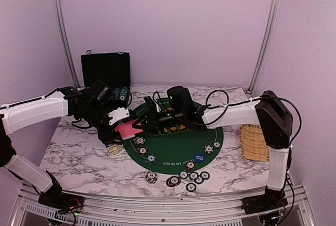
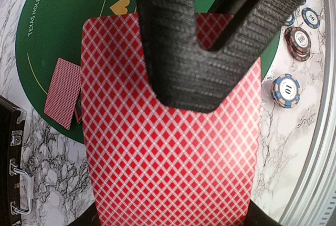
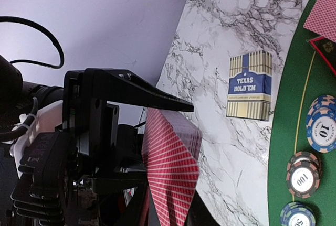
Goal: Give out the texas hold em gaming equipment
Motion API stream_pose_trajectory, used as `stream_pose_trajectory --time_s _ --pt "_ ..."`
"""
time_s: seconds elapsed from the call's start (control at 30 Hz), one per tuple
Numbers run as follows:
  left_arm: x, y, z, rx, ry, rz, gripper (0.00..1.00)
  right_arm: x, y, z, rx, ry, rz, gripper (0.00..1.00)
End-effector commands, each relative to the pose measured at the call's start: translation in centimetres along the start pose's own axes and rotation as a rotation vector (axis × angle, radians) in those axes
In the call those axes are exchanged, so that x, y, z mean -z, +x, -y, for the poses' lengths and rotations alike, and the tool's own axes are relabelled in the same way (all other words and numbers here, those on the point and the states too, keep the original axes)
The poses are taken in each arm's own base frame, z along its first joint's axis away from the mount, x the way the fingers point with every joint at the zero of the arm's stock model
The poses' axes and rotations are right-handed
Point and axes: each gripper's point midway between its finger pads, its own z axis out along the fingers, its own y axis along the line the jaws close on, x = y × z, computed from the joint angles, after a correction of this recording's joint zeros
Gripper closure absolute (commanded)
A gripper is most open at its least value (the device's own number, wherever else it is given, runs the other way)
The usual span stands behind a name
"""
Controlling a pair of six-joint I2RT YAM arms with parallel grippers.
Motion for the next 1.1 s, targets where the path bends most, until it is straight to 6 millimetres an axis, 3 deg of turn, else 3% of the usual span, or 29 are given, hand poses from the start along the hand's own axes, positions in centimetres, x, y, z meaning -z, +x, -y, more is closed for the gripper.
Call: stream_pose_trajectory --time_s 0.0,0.13,0.3,0.6,0.7,0.93,1.07 --pt "0.4 -0.3 0.0 -0.016 -0.01 0.015 1.0 1.0 -0.6 -1.0 0.027 0.0 0.016 0.83" --pt "0.4 -0.1 0.0 -0.017 -0.012 0.011 1.0 1.3 -0.8 -0.8 0.028 0.009 0.015 0.93" --pt "0.4 -0.1 -0.1 -0.017 -0.013 0.009 1.0 2.6 -1.5 -0.7 0.032 0.026 0.03 0.99" --pt "0.4 0.1 -0.1 -0.021 -0.018 0.004 1.0 7.6 -4.7 0.7 0.033 0.069 0.11 1.0" --pt "0.4 0.1 -0.2 -0.021 -0.019 0.005 1.0 10.4 -6.7 2.6 0.022 0.108 0.163 1.0" --pt "0.5 0.1 -0.2 -0.022 -0.02 0.005 1.0 17.7 -12.5 9.6 -0.032 0.261 0.313 1.0" --pt "0.5 0.1 0.0 -0.019 -0.014 0.007 1.0 20.1 -15.3 13.6 -0.06 0.362 0.368 1.0"
